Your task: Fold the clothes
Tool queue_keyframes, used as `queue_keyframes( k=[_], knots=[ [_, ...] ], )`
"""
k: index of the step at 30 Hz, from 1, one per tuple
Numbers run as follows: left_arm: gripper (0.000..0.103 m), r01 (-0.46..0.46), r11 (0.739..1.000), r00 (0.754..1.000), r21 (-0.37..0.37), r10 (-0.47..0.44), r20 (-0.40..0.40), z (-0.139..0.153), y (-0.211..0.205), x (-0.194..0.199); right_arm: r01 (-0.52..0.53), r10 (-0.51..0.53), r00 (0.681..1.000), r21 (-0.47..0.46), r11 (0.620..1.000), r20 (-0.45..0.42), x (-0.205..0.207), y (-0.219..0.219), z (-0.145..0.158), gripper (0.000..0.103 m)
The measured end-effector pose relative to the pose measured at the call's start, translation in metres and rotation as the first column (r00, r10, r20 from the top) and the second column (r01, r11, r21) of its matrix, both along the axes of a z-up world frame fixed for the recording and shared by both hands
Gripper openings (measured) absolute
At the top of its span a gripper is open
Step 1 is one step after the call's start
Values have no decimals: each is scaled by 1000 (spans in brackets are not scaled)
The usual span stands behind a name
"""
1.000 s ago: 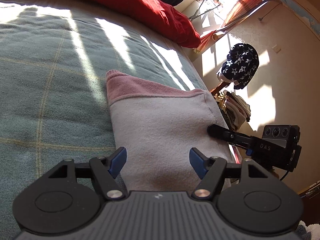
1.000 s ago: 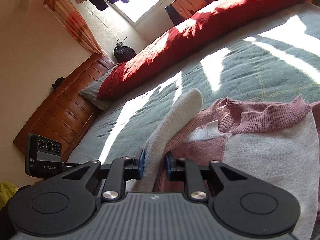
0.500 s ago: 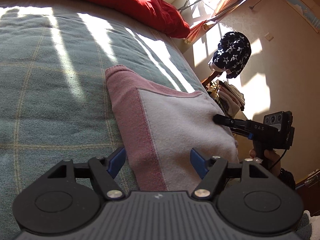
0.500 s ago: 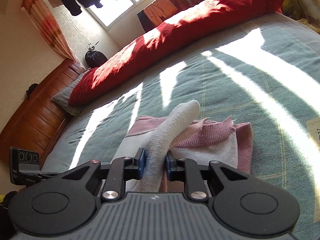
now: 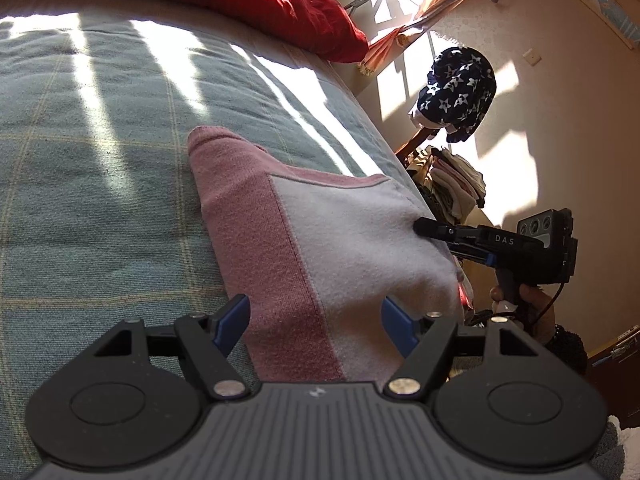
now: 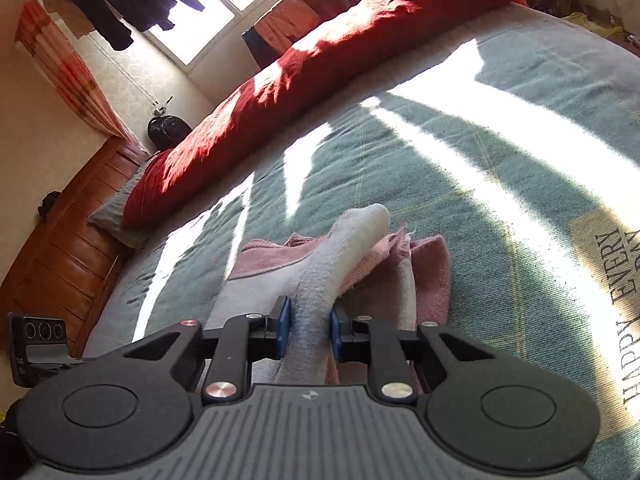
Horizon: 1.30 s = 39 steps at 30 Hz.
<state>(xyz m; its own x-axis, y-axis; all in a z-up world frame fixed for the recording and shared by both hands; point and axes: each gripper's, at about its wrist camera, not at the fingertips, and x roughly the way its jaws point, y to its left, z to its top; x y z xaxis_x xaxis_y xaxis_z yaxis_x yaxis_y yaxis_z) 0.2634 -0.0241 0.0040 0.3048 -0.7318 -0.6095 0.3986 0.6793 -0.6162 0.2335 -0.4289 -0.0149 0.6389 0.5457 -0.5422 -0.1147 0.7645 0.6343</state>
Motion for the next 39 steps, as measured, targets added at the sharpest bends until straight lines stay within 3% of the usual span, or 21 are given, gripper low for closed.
queue_keyframes(
  k=[4,9,11,14,18,21,24,25,26,28,31,35,38,39],
  knots=[
    [73,15,1000,1000,7,-15,-10,-3,-7,-2,29,-30,994,-12,1000,-102,7,-8,-26,23],
    [73,34,999,999,20,-34,4,1,-18,-2,61,-57,989,26,998,-137,-2,-22,-49,23],
    [73,41,999,999,28,-41,26,7,-26,-1,64,-64,992,1,998,-108,-9,-22,-39,29],
    [73,55,998,996,20,-57,74,18,-40,2,66,-69,997,-80,995,-33,-22,-16,-14,30],
    [73,68,998,992,4,-68,107,23,-55,8,-8,20,994,-106,994,108,-46,2,24,30],
    [73,83,996,992,10,-84,95,17,-66,14,-121,140,982,-146,982,127,-54,35,27,30],
    [73,94,995,993,37,-96,71,-1,-78,22,-155,173,983,-250,956,53,-51,54,1,30],
    [73,104,994,993,40,-106,43,-10,-82,26,-143,150,989,-268,953,6,-50,51,-17,28],
    [72,114,993,993,43,-115,16,-20,-85,29,-133,129,991,-282,950,-32,-50,47,-32,14],
    [72,128,990,992,59,-128,-9,-34,-92,33,-109,104,994,-238,965,-34,-59,34,-47,0],
    [73,137,988,991,74,-137,-14,-35,-102,40,-77,73,997,-202,976,-26,-71,25,-48,0],
    [73,134,983,990,122,-138,26,-18,-110,40,-72,96,993,-287,955,71,-82,51,-19,19],
    [73,146,980,985,133,-157,76,-8,-112,32,-134,195,971,-363,922,136,-87,81,-3,19],
    [73,152,979,982,138,-165,88,-7,-113,29,-149,212,970,-389,909,123,-88,87,-6,19]
  ],
)
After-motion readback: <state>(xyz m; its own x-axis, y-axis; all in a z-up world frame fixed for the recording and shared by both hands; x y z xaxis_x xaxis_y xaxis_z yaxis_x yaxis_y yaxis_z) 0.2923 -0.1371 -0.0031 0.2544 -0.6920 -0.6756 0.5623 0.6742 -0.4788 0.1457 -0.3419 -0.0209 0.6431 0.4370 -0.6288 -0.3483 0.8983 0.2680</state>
